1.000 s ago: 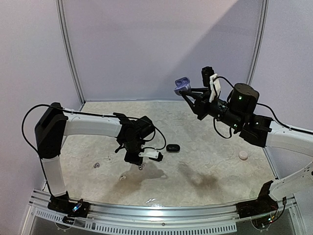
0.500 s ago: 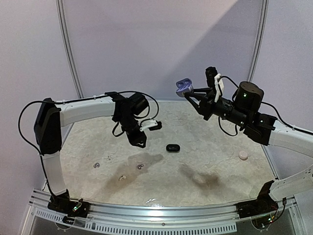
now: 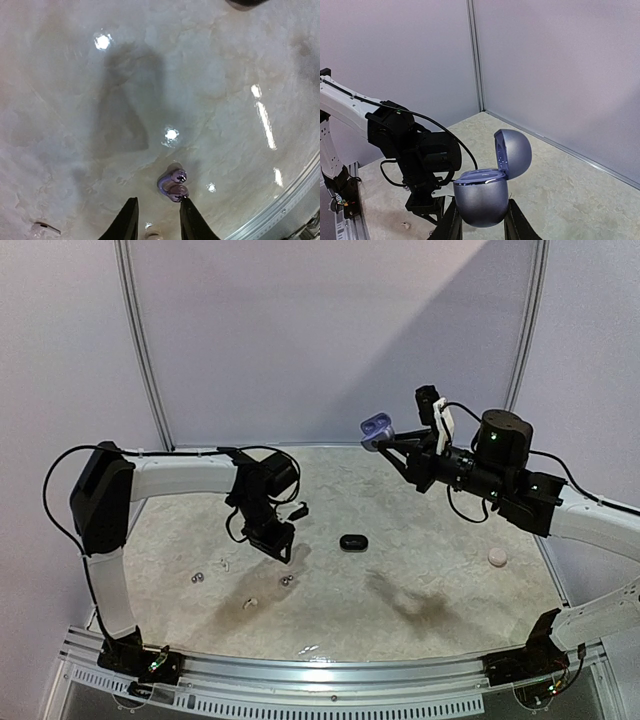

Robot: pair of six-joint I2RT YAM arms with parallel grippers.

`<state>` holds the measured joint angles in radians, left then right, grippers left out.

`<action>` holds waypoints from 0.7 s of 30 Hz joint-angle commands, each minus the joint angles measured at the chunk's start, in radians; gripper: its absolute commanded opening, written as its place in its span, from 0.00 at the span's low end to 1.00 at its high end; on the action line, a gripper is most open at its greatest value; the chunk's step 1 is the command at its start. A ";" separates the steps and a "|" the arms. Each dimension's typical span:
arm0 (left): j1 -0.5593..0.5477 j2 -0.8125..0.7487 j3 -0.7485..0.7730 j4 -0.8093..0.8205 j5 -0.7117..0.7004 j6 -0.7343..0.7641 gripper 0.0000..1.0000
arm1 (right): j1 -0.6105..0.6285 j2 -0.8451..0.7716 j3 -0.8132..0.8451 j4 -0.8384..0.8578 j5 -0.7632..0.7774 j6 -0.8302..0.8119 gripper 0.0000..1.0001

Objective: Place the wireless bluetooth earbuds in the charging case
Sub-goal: Pick up the left earbud from the corner of the board.

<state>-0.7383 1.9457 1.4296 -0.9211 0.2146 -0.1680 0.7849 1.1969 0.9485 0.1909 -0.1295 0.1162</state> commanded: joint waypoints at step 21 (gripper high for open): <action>-0.046 0.011 -0.171 0.193 0.033 -0.172 0.28 | -0.004 -0.065 -0.048 -0.066 0.021 -0.032 0.00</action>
<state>-0.7719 1.9491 1.3064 -0.7540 0.2695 -0.3420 0.7849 1.1694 0.9245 0.1314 -0.1089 0.0879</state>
